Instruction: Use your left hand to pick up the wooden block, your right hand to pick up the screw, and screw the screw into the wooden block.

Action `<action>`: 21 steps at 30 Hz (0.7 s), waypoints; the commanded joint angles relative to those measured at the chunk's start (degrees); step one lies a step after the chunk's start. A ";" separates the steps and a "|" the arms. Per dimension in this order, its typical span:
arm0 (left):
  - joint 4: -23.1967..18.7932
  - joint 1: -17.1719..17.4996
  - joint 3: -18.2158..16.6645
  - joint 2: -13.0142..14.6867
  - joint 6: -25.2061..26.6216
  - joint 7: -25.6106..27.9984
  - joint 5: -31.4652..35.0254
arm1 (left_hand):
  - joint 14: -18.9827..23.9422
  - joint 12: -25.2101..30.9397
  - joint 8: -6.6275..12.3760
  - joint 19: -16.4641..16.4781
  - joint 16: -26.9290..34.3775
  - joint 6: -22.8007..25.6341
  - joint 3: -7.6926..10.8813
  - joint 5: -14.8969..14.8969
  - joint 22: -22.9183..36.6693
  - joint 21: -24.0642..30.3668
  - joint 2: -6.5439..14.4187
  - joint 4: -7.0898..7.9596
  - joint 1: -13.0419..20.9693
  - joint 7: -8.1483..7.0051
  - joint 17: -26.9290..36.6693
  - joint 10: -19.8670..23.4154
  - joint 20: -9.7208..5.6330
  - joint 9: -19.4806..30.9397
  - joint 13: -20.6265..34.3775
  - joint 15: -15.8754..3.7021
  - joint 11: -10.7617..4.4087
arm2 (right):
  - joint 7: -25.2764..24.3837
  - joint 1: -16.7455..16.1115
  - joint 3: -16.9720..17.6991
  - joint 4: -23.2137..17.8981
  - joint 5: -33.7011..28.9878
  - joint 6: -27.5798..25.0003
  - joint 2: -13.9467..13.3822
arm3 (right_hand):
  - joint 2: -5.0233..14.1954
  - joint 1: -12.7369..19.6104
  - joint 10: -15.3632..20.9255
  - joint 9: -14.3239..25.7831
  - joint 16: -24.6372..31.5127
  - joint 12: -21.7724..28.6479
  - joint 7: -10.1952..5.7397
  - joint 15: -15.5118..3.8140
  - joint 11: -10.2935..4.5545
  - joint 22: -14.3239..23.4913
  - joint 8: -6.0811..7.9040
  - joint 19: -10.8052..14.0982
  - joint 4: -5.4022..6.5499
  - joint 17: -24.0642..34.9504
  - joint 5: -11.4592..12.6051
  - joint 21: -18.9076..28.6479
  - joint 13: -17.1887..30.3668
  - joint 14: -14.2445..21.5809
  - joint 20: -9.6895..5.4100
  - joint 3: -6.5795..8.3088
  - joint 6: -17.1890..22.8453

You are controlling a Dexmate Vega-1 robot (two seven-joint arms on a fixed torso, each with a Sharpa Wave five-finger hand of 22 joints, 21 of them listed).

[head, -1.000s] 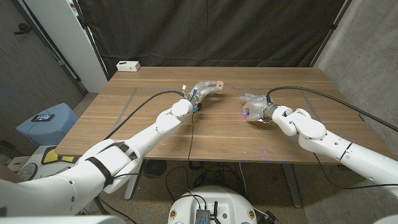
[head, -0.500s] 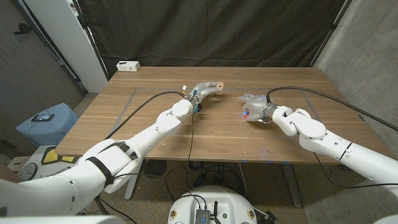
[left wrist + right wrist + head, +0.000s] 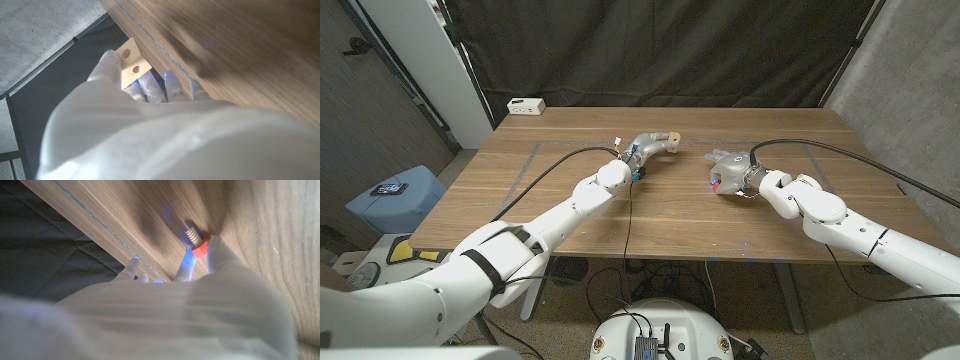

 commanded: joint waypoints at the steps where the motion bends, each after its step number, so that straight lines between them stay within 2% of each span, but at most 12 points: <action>1: 2.33 -1.08 0.42 -0.99 -0.65 -0.69 -0.11 | 0.10 -0.39 0.26 -0.45 0.19 0.16 -0.24 0.11 0.33 0.24 0.53 0.01 0.03 -0.08 0.20 0.44 0.13 0.07 0.09 -3.04 -0.07 | -3.45 -1.11 1.61 0.49 2.95 1.03 -0.48 | 0.12 0.79 0.23 0.30 0.43 0.23 0.19 -0.34 -0.67 0.21 0.50 0.64 0.26 0.21 -0.08 0.21 0.10 0.33 -0.14 0.04 0.55; 9: 2.95 -1.47 0.64 -1.22 -0.91 -1.05 -0.03 | 0.06 -0.47 0.19 -0.45 0.18 0.00 -0.30 0.11 0.33 0.25 0.58 0.03 -0.04 -0.06 0.20 0.39 0.10 0.07 0.13 -3.07 -0.06 | -6.33 -2.37 3.21 0.35 6.43 1.22 -0.62 | 0.12 0.87 0.81 0.68 0.50 0.31 0.19 -0.50 -0.93 0.21 1.03 1.02 0.26 0.30 -0.10 0.21 0.08 0.79 -0.24 0.06 0.74; 21: 4.27 -1.99 0.89 -1.81 -1.86 -1.97 -0.19 | -0.20 -0.72 -0.06 -0.53 0.13 -0.65 -0.41 0.22 0.33 0.24 0.83 0.19 -0.37 -0.38 0.25 0.05 0.20 0.09 0.22 -3.07 -0.07 | -7.76 -3.89 5.80 -1.59 11.87 -0.21 -0.77 | -0.20 1.20 1.76 1.29 0.49 0.41 0.01 -0.76 -1.24 0.21 2.13 1.69 0.07 0.39 -0.11 0.22 0.07 1.34 -0.52 0.17 1.66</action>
